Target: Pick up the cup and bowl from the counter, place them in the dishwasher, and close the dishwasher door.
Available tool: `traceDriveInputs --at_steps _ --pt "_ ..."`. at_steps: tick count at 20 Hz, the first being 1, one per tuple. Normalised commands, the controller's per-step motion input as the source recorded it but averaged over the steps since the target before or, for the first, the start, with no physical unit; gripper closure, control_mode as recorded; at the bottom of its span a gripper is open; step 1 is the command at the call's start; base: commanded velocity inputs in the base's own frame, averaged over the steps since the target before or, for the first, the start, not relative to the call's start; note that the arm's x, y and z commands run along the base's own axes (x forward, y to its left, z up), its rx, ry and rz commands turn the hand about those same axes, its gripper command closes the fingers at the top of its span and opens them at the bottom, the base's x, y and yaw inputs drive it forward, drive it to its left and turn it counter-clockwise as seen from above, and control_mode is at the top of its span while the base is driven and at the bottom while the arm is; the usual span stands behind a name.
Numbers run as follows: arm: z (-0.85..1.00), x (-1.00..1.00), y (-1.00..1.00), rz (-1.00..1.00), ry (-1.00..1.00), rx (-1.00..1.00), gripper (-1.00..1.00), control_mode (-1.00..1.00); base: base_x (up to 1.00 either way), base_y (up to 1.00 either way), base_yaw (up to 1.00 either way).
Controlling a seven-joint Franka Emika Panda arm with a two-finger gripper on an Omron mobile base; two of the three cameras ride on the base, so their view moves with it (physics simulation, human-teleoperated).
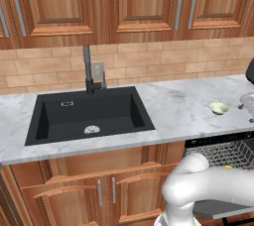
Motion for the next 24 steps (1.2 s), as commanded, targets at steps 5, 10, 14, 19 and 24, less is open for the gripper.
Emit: traceDriveInputs --at_steps 5,10,14,19,24 --pt "-0.06 0.35 0.04 0.00 0.00 0.00 -1.00 -1.00 0.00 0.00 0.00" --pt "-0.20 0.37 0.13 0.00 0.00 0.00 -1.00 -1.00 0.00 0.00 0.00" --pt "-0.29 0.35 0.14 0.00 0.01 0.00 -1.00 -1.00 0.00 0.00 0.00" --pt "-0.29 0.35 0.10 0.00 0.00 0.00 -1.00 -1.00 0.00 0.00 0.00" --pt "-0.25 0.37 0.03 0.00 0.00 0.00 -1.00 -1.00 0.00 0.00 0.00"
